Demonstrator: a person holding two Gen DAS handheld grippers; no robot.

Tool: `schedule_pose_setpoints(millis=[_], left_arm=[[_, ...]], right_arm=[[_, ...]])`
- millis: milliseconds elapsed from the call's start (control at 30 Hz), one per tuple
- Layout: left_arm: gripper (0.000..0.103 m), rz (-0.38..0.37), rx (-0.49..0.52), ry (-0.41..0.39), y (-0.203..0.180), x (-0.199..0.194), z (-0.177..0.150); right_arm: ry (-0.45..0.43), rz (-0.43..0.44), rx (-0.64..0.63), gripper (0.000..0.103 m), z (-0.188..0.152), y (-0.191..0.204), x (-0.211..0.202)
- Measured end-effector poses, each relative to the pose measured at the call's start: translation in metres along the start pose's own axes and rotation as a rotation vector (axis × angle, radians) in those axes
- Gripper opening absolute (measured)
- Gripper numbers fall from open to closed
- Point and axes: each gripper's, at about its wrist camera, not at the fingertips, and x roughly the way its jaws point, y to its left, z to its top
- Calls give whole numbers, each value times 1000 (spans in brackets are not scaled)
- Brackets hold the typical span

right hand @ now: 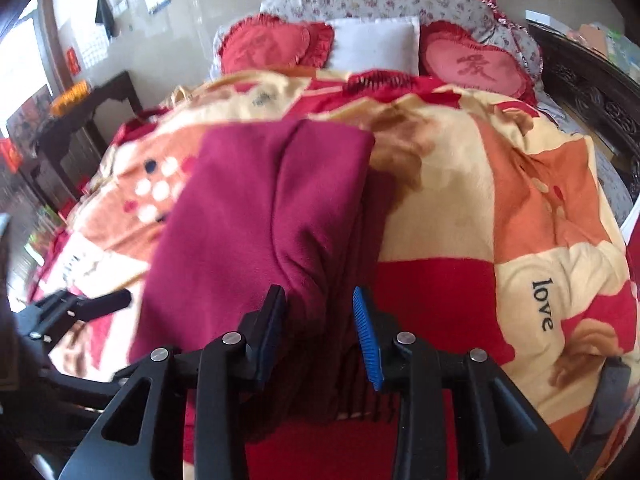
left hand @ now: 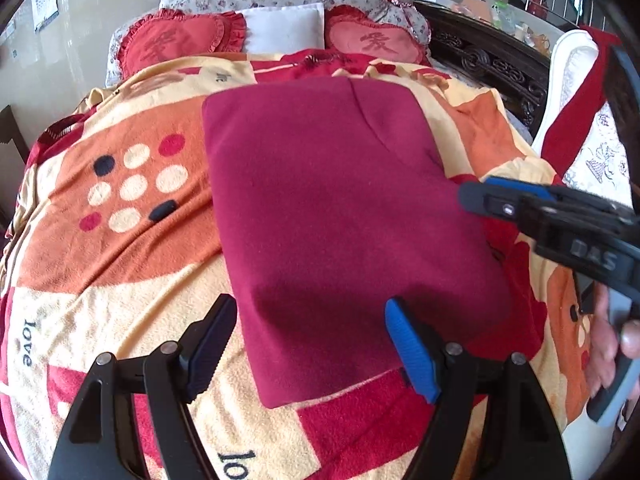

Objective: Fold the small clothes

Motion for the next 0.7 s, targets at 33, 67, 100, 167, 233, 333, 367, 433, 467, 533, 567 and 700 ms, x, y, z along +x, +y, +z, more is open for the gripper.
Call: schedule_pose_setpoints(millis=[33,67,100,167,233,333,367,433,467,533,567,700], left_arm=[[80,3,-2,-3,1,-1,1],[80,5,-4,-4,1,-2,1],[80,8,-7,-4,2,-3,2],[80,11,-14,-4,3,-4,2],[80,11,-22,-4,4,-5,2],[80,18,-22,-1,5,-6,1],[80,21,-20,3,6,-7,1],[80,21,-18,3,7,-8,0],[80,20,-20,-1,8,-10,0],[80,15,-32,-8,12,-12,-1],[80,13,-46,-9,15,-11,-1],[80,-3,-98,23,27,-3,-1]], right_arm=[[-6,16,16,16,-2,0,-6],[-5,40,33,16,-4,1,-10],[3,56,42,16,-6,1,-10],[45,59,61,18,-13,1,-6],[80,66,85,19,-21,0,1],[100,140,158,12,-31,-6,9],[96,152,163,0,-33,-8,9],[90,150,137,0,-33,-6,6],[71,133,115,0,-34,-4,-1],[47,109,94,0,-34,-4,-10],[49,89,85,0,-34,-4,-11],[98,10,54,0,-45,-3,12]])
